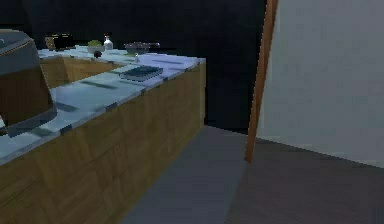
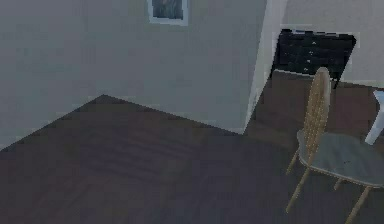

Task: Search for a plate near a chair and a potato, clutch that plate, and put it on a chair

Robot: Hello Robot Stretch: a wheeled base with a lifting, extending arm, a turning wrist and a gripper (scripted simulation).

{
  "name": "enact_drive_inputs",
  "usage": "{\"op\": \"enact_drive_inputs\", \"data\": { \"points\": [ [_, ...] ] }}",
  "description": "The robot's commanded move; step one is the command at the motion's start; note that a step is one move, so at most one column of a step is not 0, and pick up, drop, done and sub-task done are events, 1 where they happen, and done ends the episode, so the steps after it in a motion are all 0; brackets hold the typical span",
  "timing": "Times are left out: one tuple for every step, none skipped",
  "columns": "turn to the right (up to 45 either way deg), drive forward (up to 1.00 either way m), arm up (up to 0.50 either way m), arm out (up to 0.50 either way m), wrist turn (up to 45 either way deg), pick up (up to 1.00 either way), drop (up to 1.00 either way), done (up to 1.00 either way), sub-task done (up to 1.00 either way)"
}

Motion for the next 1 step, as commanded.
{"op": "enact_drive_inputs", "data": {
  "points": [
    [-3.0, 0.0, 0.0, 0.0, 0.0, 0.0, 0.0, 0.0, 0.0]
  ]
}}
